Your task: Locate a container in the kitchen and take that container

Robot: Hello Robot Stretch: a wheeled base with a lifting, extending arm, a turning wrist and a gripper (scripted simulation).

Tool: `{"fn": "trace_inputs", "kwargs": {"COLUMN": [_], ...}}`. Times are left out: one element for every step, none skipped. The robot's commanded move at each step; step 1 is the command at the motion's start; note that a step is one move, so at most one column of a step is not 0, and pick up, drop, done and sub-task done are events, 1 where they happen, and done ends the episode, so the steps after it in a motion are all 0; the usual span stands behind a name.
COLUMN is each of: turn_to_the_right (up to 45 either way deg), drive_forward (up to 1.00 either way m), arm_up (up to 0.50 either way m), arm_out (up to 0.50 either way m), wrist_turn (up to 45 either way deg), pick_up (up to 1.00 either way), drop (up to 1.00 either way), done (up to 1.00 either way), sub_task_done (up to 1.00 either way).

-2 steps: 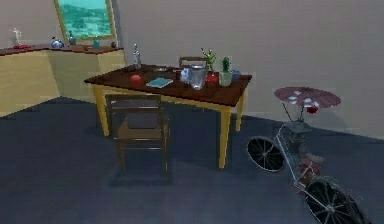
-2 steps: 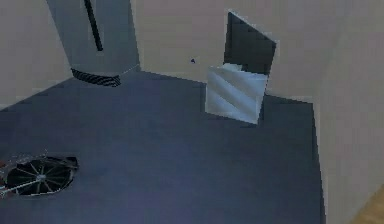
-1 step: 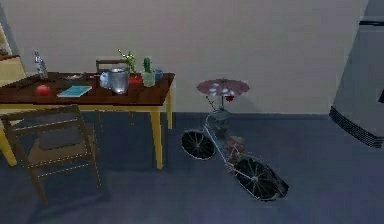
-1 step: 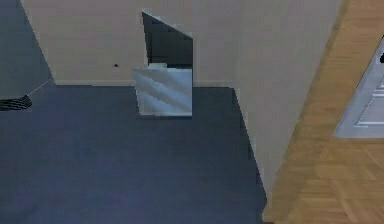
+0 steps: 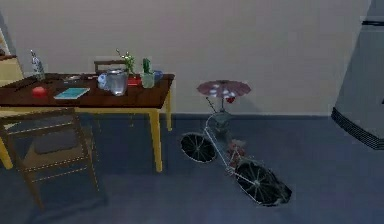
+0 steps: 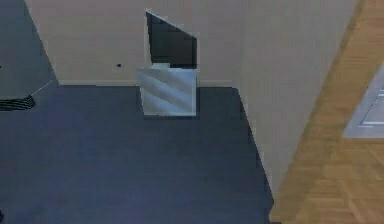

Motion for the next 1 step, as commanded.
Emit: {"fn": "trace_inputs", "kwargs": {"turn_to_the_right": [-12.0], "drive_forward": [0.0], "arm_up": [0.0], "arm_out": [0.0], "wrist_turn": [0.0], "pick_up": [0.0], "drop": [0.0], "done": [0.0], "sub_task_done": [0.0]}}
